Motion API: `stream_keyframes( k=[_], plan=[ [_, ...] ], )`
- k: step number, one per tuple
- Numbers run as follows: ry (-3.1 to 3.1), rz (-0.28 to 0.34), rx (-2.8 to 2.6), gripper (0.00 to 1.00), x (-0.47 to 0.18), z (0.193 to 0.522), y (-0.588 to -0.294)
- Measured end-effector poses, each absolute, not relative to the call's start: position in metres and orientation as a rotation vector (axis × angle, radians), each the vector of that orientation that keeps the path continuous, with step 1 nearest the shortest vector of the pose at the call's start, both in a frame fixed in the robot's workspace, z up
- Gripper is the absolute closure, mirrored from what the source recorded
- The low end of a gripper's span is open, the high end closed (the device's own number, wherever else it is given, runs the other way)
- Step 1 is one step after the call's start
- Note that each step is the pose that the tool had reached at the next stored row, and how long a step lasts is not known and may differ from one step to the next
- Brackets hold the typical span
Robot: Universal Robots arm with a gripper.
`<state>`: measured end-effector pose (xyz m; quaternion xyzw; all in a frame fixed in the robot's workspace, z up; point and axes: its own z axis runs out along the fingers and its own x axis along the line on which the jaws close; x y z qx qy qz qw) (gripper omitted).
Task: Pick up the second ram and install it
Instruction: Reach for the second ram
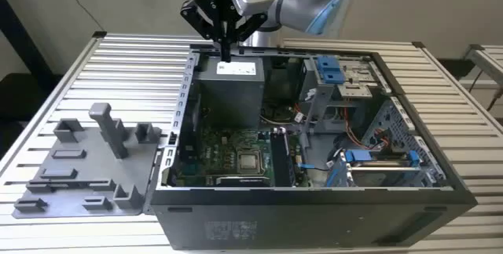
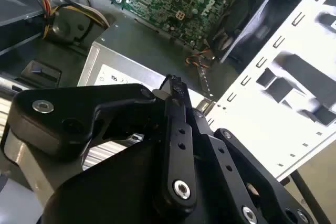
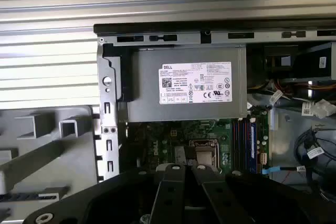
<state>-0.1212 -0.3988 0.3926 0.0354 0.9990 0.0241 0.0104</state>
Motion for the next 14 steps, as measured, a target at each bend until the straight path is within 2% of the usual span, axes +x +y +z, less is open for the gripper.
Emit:
stream_keyframes(
  k=[14],
  plan=[
    [3.119, 0.075, 0.112, 0.89, -0.1230, 0.3925, -0.3988]
  ],
)
